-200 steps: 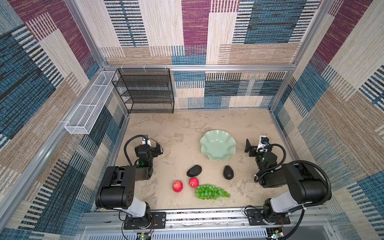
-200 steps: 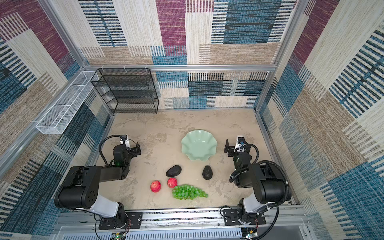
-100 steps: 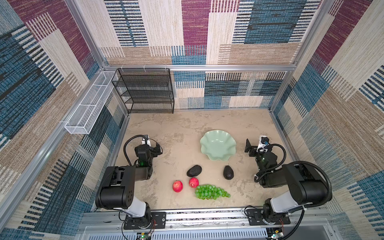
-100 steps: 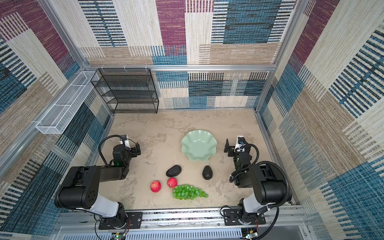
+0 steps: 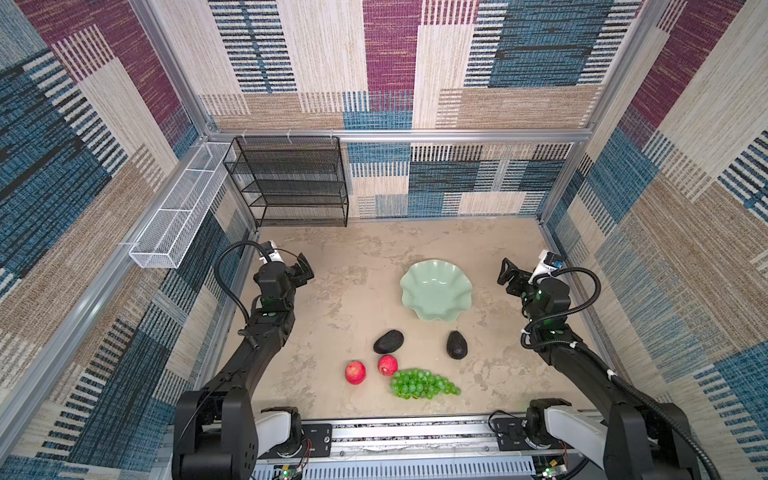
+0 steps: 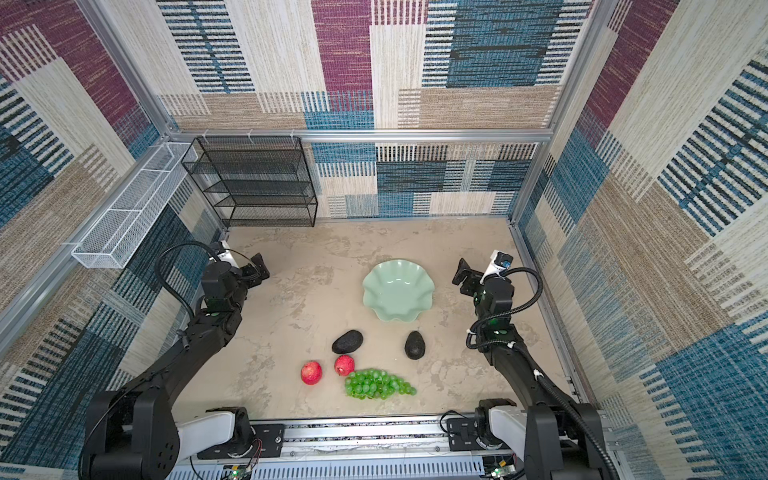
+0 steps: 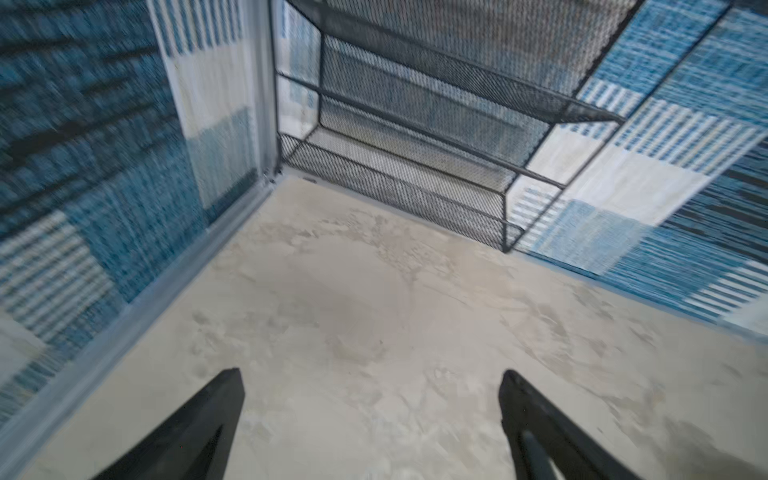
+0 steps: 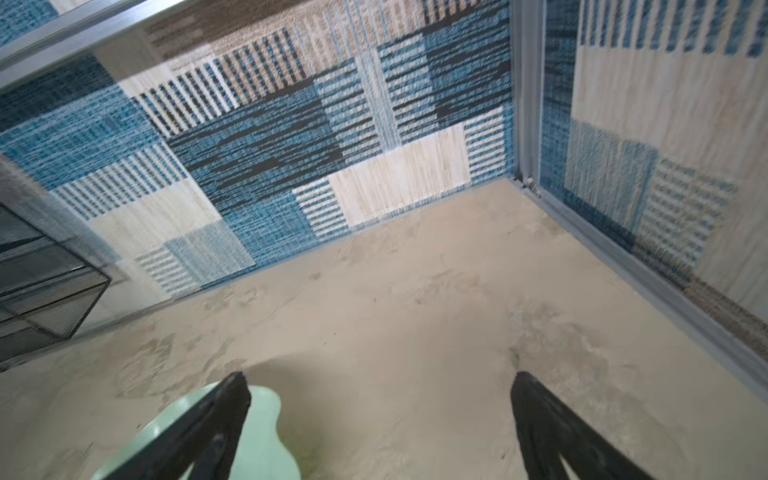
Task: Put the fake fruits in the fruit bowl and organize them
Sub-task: 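Lower the left gripper onto the red apple nearest the robot and grasp it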
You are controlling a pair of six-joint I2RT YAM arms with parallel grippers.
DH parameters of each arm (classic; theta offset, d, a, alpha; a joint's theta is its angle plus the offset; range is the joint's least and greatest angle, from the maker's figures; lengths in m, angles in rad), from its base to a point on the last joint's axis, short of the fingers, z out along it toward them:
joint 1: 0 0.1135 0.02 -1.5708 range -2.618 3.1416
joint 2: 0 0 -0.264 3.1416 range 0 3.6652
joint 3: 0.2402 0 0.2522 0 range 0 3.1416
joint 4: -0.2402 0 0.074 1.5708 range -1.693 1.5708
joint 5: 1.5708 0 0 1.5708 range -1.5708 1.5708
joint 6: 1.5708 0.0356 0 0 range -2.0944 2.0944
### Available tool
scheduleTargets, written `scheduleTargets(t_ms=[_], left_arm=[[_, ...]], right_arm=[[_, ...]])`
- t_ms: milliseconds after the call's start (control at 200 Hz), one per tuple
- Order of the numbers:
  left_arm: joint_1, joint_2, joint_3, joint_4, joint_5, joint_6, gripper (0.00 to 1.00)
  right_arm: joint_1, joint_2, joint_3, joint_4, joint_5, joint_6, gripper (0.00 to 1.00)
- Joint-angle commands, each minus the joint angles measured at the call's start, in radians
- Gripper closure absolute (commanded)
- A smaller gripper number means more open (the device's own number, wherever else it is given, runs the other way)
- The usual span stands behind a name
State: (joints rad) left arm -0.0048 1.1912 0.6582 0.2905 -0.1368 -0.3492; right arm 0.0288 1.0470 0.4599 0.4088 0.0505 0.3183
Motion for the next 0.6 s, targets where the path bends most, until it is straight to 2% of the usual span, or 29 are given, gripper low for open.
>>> scheduleTargets(t_ms=[0, 125, 255, 441, 591], left_arm=[[0.0, -0.069, -0.011, -0.114, 0.16, -0.19, 0.04], [-0.001, -0.126, 0.049, -0.359, 0.245, -0.201, 0.1], [-0.022, -0.141, 0.096, -0.597, 0.388, -0.21, 0.13], [-0.161, -0.163, 0.129, -0.908, 0.349, -0.187, 0.14], [-0.287, -0.181, 0.088, -1.002, 0.32, -0.242, 0.14]], right_arm=[[0.002, -0.032, 0.053, -0.149, -0.139, 0.031, 0.0], [0.002, -0.027, 0.093, -0.271, -0.162, 0.01, 0.0], [0.002, 0.006, 0.085, -0.266, -0.19, 0.014, 0.0], [0.003, 0.072, 0.115, -0.195, -0.229, 0.045, 0.01], [0.003, 0.128, 0.152, -0.173, -0.265, 0.031, 0.0]])
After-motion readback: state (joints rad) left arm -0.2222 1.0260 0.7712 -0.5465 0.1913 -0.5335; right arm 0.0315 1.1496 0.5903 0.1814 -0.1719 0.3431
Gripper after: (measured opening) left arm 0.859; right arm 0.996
